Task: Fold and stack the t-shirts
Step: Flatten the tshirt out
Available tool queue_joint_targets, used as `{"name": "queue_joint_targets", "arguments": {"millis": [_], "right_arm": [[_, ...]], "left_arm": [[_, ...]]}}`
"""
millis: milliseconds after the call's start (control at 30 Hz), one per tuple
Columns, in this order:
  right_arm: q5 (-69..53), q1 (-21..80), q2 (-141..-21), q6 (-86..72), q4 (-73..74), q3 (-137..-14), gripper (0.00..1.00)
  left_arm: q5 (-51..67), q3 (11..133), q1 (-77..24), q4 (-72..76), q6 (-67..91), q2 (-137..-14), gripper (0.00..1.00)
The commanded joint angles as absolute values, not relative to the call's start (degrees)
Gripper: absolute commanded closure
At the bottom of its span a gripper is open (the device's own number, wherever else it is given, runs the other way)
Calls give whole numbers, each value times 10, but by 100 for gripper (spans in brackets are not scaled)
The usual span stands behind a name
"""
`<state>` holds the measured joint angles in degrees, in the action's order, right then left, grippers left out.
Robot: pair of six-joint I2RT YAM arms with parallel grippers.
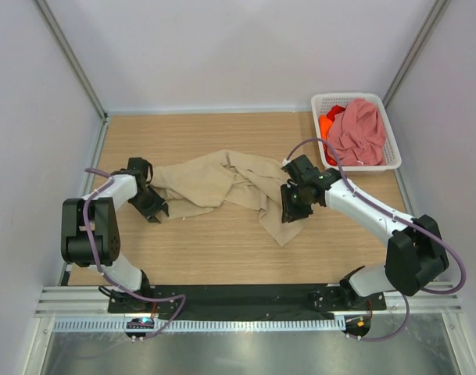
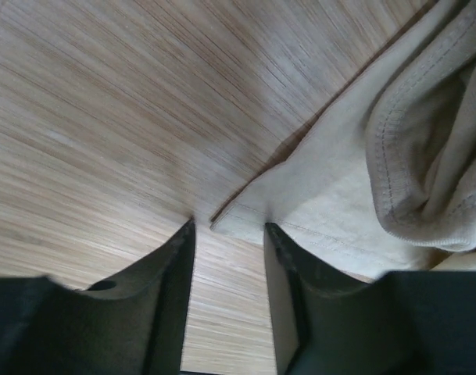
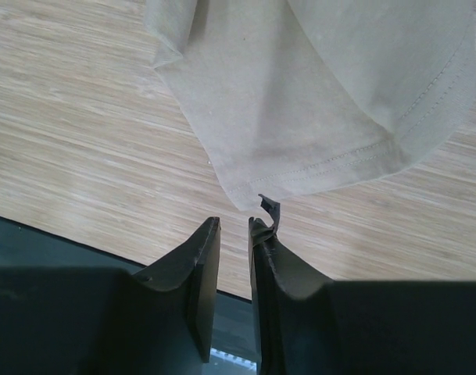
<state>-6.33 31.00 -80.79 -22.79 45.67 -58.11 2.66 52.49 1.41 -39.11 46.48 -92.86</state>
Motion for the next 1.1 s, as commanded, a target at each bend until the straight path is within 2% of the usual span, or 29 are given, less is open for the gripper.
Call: {"name": "queue_joint_targets", "arguments": {"millis": [0,67,100,133,233,267,700,1067], "right_arm": [[-76,312,-812,-236,437,-580,73],[-84,312,-818,-236,434,-580,76],[-86,312,-824,-238,437,-580,77],[-88,312,-826,-238,437,-580,78],[-93,312,-830,-242,436,-571,77],[-93,312,-831,-244,438,-564,78],[-62,374,-846,-311,407,-490,58],[21,385,-917,-347,394,-499,57]], "left_arm": [[18,533,18,-377,462,-952,62],[13,539,17,-383,457,-964,68],[11,543,17,-388,454,-969,78],[8,551,17,-393,449,-973,83],[4,555,17,-400,440,-976,91],[4,555,17,-403,439,-970,99],[-11,519,17,-451,409,-826,100],[18,510,16,-460,399,-778,100]]}}
